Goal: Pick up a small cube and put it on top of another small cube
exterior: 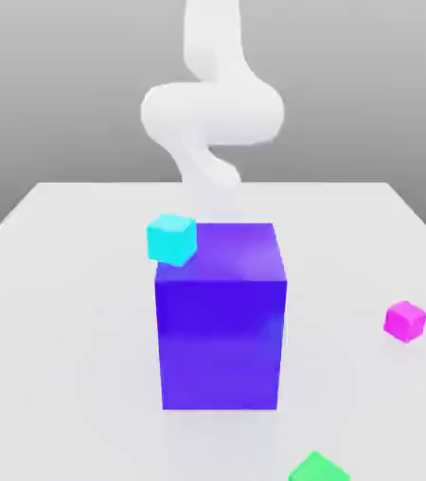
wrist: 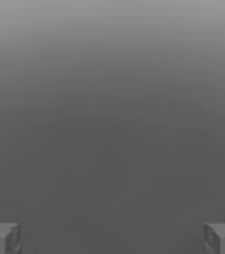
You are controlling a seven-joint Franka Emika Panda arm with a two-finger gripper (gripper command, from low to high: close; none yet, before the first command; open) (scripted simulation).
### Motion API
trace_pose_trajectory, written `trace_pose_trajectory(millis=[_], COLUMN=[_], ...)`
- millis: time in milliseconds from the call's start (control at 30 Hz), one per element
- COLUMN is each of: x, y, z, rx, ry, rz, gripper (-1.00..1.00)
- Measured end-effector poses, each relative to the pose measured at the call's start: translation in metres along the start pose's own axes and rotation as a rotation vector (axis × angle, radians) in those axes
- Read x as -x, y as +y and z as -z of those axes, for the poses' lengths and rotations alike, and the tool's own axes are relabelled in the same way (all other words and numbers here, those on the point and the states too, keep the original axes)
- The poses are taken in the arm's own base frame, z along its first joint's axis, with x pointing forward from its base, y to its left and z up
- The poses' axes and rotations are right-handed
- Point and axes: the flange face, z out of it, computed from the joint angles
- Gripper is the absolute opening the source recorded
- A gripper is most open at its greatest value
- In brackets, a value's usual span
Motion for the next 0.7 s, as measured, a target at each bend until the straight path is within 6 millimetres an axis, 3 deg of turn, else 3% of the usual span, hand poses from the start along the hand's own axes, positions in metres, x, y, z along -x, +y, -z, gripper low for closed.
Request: trace_pose_trajectory(millis=[167,367,533,600,700], x=[0.101,0.246,0.372,0.43,0.497], y=[-0.034,-0.03,0.007,0.028,0.068], z=[-0.111,-0.202,-0.24,-0.241,-0.238], rx=[0.101,0.196,0.261,0.277,0.313], ry=[-0.128,-0.286,-0.431,-0.5,-0.598], rz=[0.11,0.251,0.371,0.44,0.507], gripper=[0.0,0.0,0.0,0.0,0.0])
